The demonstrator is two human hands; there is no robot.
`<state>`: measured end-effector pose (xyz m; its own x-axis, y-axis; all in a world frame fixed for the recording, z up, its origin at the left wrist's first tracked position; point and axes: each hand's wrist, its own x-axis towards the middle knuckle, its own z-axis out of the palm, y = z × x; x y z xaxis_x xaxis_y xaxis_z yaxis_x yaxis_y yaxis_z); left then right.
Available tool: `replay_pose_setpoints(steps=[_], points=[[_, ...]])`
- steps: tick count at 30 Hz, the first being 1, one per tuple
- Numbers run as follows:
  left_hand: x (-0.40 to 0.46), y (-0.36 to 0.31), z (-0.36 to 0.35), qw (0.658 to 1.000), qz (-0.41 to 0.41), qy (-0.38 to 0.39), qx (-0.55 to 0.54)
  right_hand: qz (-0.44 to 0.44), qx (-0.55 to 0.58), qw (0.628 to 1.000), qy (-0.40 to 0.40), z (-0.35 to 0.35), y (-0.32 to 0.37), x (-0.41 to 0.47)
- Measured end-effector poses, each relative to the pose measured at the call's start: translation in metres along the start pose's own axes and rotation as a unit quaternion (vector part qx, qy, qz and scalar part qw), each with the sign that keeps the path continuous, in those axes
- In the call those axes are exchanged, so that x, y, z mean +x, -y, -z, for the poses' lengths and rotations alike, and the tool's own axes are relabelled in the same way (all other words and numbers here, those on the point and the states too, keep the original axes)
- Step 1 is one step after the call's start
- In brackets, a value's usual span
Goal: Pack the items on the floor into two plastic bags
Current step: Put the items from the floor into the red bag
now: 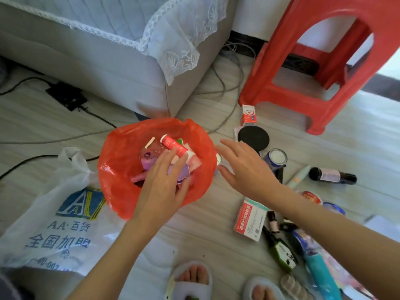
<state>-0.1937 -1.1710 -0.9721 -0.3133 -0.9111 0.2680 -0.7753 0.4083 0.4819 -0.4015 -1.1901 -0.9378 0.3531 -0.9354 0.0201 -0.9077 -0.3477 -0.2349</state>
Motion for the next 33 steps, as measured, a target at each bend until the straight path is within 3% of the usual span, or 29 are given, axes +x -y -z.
replay_pose_setpoints(steps=[4,7,13,17,21,26,33], points=[[-0.016,-0.049,-0.025,0.994,-0.1,0.004,-0.035,-0.11,0.021,0.993,-0.047,0.001,-0.036,-0.062],[-0.033,-0.074,-0.058,0.989,-0.123,0.067,-0.038,-0.217,0.048,0.974,-0.031,-0.02,-0.062,-0.112],[-0.053,-0.091,-0.133,0.97,-0.035,0.241,-0.007,-0.344,0.095,0.934,0.026,-0.091,-0.09,-0.189],[-0.055,-0.098,-0.18,0.937,0.06,0.343,0.017,-0.362,0.094,0.922,0.101,-0.133,-0.096,-0.22],[-0.054,-0.111,-0.221,0.931,0.06,0.352,0.072,-0.363,0.038,0.911,0.192,-0.16,-0.091,-0.232],[-0.041,-0.108,-0.237,0.926,0.058,0.346,0.14,-0.402,0.052,0.895,0.187,-0.164,-0.094,-0.235],[-0.051,-0.093,-0.208,0.928,0.13,0.342,0.075,-0.445,0.119,0.875,0.146,-0.157,-0.095,-0.239]])
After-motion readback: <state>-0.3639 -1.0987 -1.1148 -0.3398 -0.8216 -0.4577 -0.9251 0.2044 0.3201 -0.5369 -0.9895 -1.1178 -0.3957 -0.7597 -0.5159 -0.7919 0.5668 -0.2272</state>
